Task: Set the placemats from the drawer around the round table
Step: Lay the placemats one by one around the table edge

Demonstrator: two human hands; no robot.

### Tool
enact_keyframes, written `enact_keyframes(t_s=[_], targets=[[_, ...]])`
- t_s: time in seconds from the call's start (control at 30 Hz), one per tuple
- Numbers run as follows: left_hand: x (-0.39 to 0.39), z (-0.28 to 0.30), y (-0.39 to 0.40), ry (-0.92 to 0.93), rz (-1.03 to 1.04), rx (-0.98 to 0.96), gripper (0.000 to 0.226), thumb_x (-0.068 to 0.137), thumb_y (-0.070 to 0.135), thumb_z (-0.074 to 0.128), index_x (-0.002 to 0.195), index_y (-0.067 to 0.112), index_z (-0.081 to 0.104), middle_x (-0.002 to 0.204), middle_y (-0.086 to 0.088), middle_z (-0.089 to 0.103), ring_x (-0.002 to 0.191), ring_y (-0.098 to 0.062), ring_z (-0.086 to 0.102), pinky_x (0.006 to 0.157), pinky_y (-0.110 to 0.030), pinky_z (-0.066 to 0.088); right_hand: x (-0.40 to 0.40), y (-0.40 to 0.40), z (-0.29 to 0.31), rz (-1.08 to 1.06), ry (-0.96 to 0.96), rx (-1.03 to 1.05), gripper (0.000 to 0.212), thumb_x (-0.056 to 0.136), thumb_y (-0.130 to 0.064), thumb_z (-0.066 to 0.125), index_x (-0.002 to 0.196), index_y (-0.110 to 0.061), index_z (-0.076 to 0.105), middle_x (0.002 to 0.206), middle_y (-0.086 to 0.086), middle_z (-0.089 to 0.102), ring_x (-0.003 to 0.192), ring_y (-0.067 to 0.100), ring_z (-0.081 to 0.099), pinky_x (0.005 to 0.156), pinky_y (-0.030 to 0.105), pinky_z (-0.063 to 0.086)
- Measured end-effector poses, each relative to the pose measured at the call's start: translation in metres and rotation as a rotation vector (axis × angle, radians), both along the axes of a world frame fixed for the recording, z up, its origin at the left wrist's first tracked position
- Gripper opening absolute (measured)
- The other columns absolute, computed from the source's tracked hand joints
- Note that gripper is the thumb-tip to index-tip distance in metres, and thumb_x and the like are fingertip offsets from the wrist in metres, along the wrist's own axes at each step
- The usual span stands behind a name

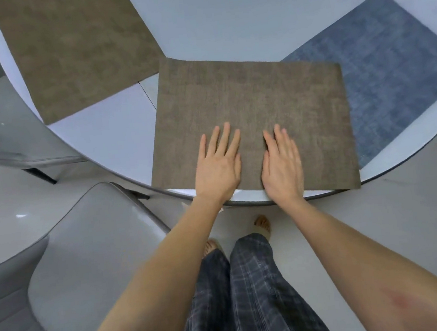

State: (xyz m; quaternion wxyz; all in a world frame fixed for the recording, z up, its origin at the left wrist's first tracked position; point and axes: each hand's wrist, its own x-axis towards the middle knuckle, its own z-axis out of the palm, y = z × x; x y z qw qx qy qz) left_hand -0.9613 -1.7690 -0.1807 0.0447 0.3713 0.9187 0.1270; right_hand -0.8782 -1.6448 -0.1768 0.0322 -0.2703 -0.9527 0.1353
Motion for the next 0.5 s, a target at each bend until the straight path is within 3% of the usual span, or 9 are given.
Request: enact_keyframes(t_s=[0.27, 0.4, 0.5], targets=[[-0.025, -0.007, -0.087, -0.021, 0.014, -0.171, 0.067, 0.098, 0.054, 0.018, 0.155, 0.02, 0.008, 0.162, -0.007, 0.002, 0.149, -0.026, 0.0, 0.121, -0.039, -0.002, 0.001, -0.002, 0.0, 0.005, -0.075, 0.063, 0.053, 0.103, -0.033, 0.025, 0.152, -0.013, 0.018, 0.16, 0.01, 0.013, 0.148, 0.022, 0.011, 0.121, 0.036, 0.006], [-0.026, -0.005, -0.097, -0.071, 0.128, -0.159, 0.066, 0.1, 0.051, 0.018, 0.154, 0.017, 0.001, 0.162, -0.007, -0.002, 0.149, -0.024, -0.003, 0.121, -0.038, -0.004, 0.005, -0.002, 0.002, 0.015, -0.102, 0.058, 0.054, 0.103, -0.034, 0.024, 0.152, -0.013, 0.016, 0.16, 0.01, 0.011, 0.148, 0.022, 0.009, 0.121, 0.037, 0.006], [-0.025, -0.003, -0.094, -0.058, 0.167, -0.129, 0.063, 0.101, 0.047, 0.019, 0.154, 0.015, 0.008, 0.162, -0.008, 0.007, 0.149, -0.025, 0.005, 0.122, -0.039, 0.0, 0.005, 0.0, 0.004, 0.031, -0.124, 0.071, 0.054, 0.103, -0.034, 0.026, 0.152, -0.012, 0.019, 0.159, 0.012, 0.014, 0.148, 0.024, 0.012, 0.121, 0.038, 0.009]])
